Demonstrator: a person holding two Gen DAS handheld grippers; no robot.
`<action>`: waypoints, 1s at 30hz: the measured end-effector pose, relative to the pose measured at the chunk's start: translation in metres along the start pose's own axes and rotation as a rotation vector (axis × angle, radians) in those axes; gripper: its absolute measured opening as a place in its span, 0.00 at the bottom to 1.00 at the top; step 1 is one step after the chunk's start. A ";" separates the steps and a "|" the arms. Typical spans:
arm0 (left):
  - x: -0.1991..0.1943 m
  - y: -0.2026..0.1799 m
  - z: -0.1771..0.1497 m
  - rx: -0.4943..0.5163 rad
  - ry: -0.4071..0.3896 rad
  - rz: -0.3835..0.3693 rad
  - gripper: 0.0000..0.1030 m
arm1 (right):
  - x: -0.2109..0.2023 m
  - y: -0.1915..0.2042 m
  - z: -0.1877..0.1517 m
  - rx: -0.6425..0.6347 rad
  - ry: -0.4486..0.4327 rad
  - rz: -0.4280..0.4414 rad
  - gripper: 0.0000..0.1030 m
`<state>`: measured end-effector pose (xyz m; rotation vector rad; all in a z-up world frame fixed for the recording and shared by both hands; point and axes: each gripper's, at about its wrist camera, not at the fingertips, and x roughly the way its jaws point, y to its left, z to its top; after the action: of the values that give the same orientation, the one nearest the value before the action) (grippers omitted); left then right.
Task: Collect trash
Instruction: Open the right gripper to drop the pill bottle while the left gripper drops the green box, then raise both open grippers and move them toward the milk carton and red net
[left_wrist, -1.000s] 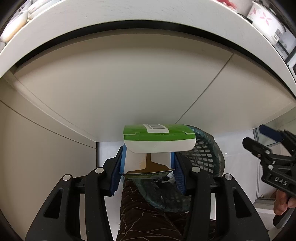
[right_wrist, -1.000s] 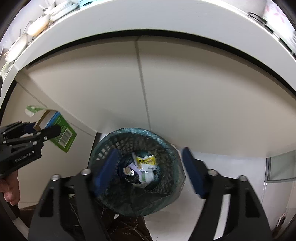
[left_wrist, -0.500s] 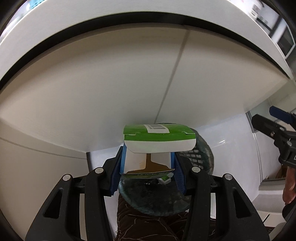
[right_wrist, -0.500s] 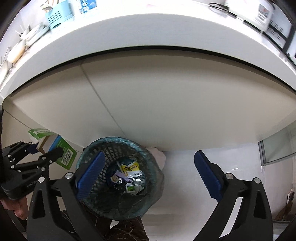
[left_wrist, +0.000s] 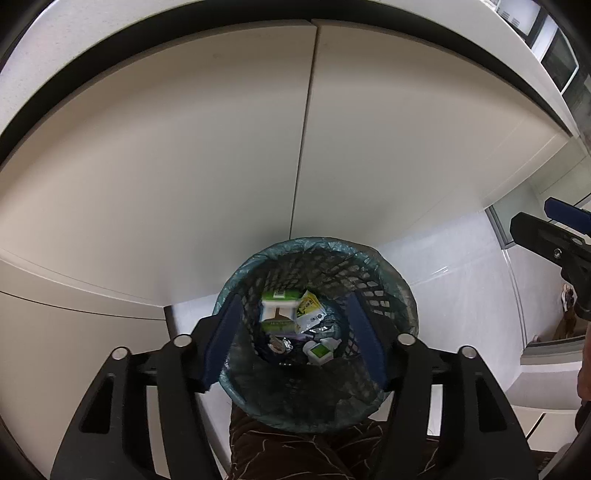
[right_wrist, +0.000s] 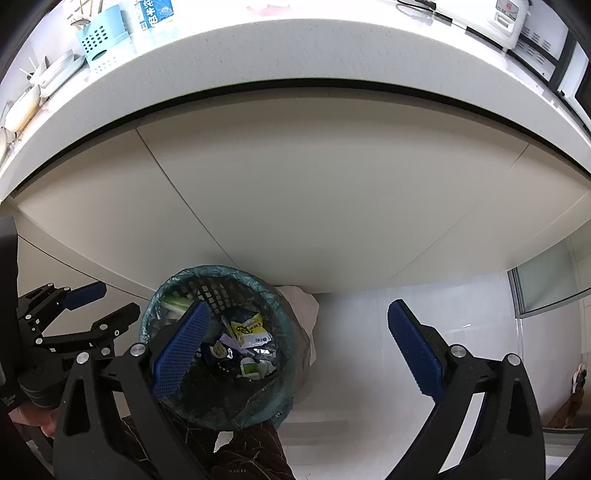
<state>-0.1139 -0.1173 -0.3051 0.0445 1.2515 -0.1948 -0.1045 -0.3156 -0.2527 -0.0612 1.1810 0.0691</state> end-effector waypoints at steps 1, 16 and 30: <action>0.001 -0.001 0.001 -0.001 -0.001 0.000 0.62 | 0.000 0.000 0.000 -0.001 0.000 -0.001 0.90; -0.054 0.022 0.020 -0.057 -0.139 0.061 0.94 | -0.028 0.006 0.028 -0.031 -0.075 0.007 0.92; -0.144 0.059 0.055 -0.141 -0.208 0.068 0.94 | -0.098 0.035 0.091 -0.087 -0.156 0.037 0.92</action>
<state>-0.0951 -0.0494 -0.1553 -0.0541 1.0517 -0.0505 -0.0608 -0.2751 -0.1282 -0.1084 1.0234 0.1553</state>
